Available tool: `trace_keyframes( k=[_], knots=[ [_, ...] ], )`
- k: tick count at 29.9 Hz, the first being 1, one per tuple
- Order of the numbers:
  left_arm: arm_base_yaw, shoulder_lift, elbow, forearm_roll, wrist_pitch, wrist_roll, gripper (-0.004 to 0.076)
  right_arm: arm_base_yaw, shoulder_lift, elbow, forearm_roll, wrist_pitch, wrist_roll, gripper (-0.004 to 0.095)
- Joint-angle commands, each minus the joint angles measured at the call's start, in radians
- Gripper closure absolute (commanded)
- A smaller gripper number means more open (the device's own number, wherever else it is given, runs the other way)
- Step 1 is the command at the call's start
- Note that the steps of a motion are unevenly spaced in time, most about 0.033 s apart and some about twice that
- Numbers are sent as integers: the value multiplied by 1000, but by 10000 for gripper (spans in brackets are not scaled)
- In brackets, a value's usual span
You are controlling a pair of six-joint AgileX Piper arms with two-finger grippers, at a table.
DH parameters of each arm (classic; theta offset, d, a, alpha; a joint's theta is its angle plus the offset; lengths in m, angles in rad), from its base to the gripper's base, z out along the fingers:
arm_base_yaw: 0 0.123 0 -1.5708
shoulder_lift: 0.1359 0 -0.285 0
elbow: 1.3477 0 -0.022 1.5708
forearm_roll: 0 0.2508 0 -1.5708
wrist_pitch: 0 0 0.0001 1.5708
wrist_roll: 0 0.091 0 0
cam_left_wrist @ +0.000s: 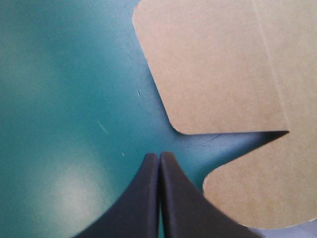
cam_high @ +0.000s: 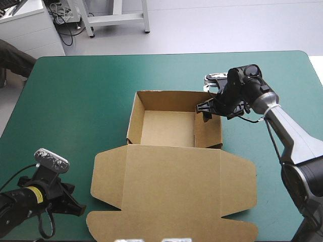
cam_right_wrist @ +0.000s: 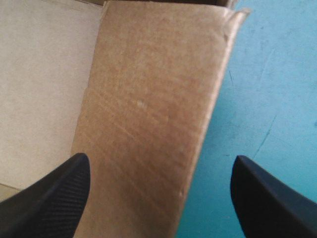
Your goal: Fold the box
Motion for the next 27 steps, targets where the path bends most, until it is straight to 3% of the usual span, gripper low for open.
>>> trace_keyframes(
  k=[1, 4, 8, 16, 21, 27],
  knots=[
    [-5, -65, 57, 2, -60, -40, 756, -8, -12, -24, 5, -41, -2, 188],
    [-5, -107, 102, 1, -60, -42, 756, -8, 13, -24, 7, -52, -2, 238],
    [-5, -131, 115, 1, -58, -68, 756, -8, 37, -24, 10, -50, -2, 408],
    [-5, -136, 115, 12, -62, -68, 756, -8, 44, -24, 11, -48, -7, 935],
    [-5, -136, 115, 12, -62, -68, 756, -8, 44, -47, -16, -55, -49, 931],
    [-5, -136, 115, 12, -49, -68, 756, -15, 44, -169, -227, -24, -55, 931]
  ],
)
